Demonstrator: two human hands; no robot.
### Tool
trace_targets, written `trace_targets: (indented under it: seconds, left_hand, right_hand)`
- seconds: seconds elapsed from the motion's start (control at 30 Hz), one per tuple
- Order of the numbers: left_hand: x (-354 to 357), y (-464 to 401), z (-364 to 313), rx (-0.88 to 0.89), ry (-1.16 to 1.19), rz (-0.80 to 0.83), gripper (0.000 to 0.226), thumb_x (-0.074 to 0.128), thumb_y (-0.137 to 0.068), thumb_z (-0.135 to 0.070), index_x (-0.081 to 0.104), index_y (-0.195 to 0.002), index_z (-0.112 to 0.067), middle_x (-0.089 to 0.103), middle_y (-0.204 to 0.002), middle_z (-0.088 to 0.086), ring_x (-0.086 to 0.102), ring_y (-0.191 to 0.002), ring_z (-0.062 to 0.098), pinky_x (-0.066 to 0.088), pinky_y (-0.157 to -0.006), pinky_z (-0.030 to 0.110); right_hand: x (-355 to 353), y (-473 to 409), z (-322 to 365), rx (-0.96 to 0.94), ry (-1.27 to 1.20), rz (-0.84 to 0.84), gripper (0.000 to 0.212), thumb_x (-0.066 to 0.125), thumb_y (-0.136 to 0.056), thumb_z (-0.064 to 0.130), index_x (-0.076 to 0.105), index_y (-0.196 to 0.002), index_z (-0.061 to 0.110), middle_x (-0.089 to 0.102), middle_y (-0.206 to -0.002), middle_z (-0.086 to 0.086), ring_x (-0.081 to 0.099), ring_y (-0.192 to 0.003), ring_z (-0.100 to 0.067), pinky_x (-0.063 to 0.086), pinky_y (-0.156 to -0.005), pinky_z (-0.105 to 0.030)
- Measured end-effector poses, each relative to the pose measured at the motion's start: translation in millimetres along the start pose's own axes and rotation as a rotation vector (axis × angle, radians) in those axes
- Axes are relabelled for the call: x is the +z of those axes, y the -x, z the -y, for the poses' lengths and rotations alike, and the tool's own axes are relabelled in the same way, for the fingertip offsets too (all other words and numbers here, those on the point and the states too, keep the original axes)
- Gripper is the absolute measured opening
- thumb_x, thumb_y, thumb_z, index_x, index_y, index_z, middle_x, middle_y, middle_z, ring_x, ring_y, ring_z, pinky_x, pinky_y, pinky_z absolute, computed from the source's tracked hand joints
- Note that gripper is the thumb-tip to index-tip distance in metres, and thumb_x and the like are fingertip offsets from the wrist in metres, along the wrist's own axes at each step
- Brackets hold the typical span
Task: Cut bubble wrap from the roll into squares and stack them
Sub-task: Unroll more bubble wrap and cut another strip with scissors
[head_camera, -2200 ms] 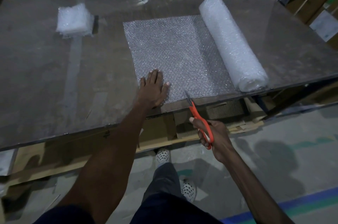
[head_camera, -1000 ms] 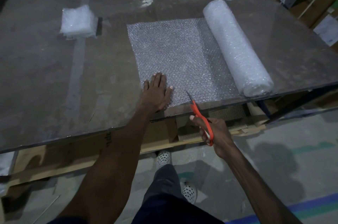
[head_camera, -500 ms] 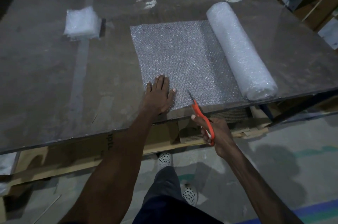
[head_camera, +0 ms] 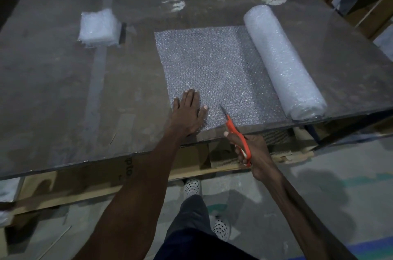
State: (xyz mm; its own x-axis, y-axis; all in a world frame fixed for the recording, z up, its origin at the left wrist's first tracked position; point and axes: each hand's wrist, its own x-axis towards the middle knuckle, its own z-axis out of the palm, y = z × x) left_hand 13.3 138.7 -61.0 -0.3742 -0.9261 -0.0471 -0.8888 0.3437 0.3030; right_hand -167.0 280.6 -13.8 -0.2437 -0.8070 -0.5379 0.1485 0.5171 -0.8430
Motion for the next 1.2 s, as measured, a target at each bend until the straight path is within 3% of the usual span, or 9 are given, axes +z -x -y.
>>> trace_targets:
  seconds: [0.2, 0.53, 1.2]
  left_hand:
    - [-1.0, 0.7, -0.5, 0.003, -0.001, -0.003, 0.064, 0.022, -0.107, -0.047, 0.013, -0.159, -0.011, 0.006, -0.167, 0.009, 0.0, -0.154, 0.023, 0.0, -0.122, 0.049]
    - [1.1, -0.1, 0.9, -0.003, 0.005, -0.001, 0.065, 0.022, -0.107, -0.048, 0.013, -0.159, -0.012, 0.005, -0.168, 0.008, -0.001, -0.154, 0.022, -0.001, -0.123, 0.048]
    - [-0.5, 1.2, 0.7, -0.005, 0.015, 0.023, 0.065, 0.02, -0.107, -0.048, 0.008, -0.16, -0.012, 0.001, -0.168, 0.008, -0.005, -0.154, 0.021, -0.005, -0.123, 0.048]
  right_hand:
    - [4.1, -3.3, 7.1, -0.005, 0.013, 0.002, 0.021, 0.087, -0.077, 0.038, 0.075, -0.072, 0.021, 0.055, -0.057, -0.005, 0.044, -0.04, -0.012, 0.033, -0.038, -0.019]
    - [6.1, -9.2, 7.7, -0.03, 0.01, 0.005, 0.022, 0.086, -0.079, 0.032, 0.073, -0.074, 0.014, 0.054, -0.055, -0.007, 0.042, -0.038, -0.012, 0.032, -0.036, -0.017]
    - [12.7, -19.0, 24.1, 0.007, 0.062, -0.002, 0.042, 0.087, -0.074, 0.045, 0.073, -0.083, 0.006, 0.057, -0.056, -0.003, 0.045, -0.041, -0.011, 0.034, -0.039, -0.019]
